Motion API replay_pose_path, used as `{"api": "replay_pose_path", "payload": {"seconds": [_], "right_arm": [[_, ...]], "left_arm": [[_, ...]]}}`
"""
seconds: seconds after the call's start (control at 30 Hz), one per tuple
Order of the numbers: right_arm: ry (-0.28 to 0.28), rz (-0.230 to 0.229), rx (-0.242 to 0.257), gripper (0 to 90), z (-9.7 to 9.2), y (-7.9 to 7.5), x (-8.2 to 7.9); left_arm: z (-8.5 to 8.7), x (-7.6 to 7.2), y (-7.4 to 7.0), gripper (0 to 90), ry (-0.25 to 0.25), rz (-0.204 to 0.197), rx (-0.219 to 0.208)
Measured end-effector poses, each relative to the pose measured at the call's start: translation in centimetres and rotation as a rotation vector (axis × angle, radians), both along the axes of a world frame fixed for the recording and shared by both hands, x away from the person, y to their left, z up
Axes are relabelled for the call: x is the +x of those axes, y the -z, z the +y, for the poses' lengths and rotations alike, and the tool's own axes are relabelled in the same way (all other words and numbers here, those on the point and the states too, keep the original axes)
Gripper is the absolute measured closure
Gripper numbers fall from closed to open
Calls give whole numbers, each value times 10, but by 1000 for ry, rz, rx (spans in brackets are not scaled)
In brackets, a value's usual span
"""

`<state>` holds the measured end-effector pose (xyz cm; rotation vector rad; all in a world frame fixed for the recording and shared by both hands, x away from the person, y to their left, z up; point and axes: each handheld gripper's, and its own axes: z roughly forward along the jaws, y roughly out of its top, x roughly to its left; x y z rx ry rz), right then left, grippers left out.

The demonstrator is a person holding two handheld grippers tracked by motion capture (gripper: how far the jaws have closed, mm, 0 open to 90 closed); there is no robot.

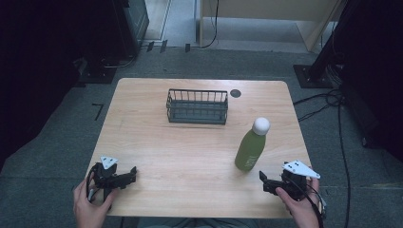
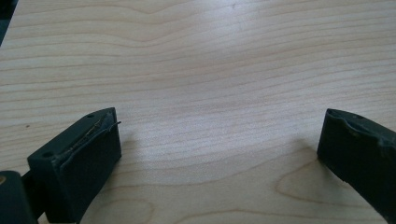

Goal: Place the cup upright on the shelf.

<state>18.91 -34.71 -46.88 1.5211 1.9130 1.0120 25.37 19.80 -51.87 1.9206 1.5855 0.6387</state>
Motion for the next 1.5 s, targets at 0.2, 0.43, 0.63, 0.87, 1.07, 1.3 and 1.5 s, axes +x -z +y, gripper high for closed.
{"api": "replay_pose_path", "payload": {"seconds": [0.2,0.43,0.63,0.87,1.07,1.3,1.5], "right_arm": [[-25,-8,3,10,10,-3,2],[-47,-8,28,10,19,-3,6],[-56,-11,36,16,24,-3,10],[-61,-19,47,26,32,-3,17],[-61,-18,56,38,36,-2,21],[-53,-23,83,71,42,-1,27],[-26,-35,98,126,44,-3,32]], "left_arm": [[0,0,0,0,0,0,0],[0,0,0,0,0,0,0],[0,0,0,0,0,0,1],[0,0,0,0,0,1,1],[0,0,0,0,0,0,0],[0,0,0,0,0,0,1],[0,0,0,0,0,0,0]]}}
